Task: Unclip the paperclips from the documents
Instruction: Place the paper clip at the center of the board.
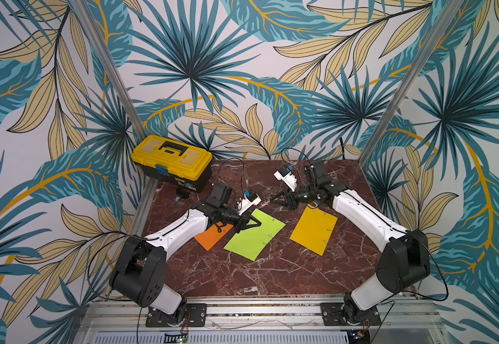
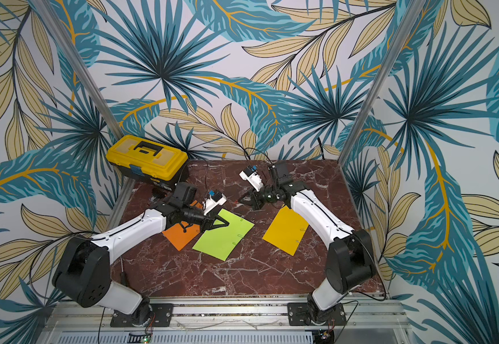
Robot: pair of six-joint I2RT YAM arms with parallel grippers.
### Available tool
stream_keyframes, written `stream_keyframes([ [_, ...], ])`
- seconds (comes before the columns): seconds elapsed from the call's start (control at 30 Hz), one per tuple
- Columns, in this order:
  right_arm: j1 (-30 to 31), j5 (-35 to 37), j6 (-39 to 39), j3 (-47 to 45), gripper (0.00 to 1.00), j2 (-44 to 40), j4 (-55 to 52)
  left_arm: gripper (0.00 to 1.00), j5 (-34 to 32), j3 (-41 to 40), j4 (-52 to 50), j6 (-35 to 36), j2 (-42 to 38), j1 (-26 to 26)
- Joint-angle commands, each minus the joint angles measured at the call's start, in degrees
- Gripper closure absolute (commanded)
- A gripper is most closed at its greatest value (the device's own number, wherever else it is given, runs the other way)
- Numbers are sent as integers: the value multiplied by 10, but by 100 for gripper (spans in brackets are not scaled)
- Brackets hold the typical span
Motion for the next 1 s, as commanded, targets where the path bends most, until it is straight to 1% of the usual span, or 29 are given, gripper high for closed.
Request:
stream_keyframes([
  [0.0,-28,40,66,-12,100,5,32,100,-5,20,-9,12,1,1],
  [0.23,-90,89,147,-28,100,32,43,100,-7,21,-9,10,-3,1],
  [0.53,-149,110,215,-48,100,54,61,100,-7,22,-9,9,-4,1],
  [0.73,-166,117,250,-24,100,103,60,100,-8,22,-9,8,-5,1],
  [0.97,-168,111,276,6,100,169,63,100,-10,20,-9,8,-7,1],
])
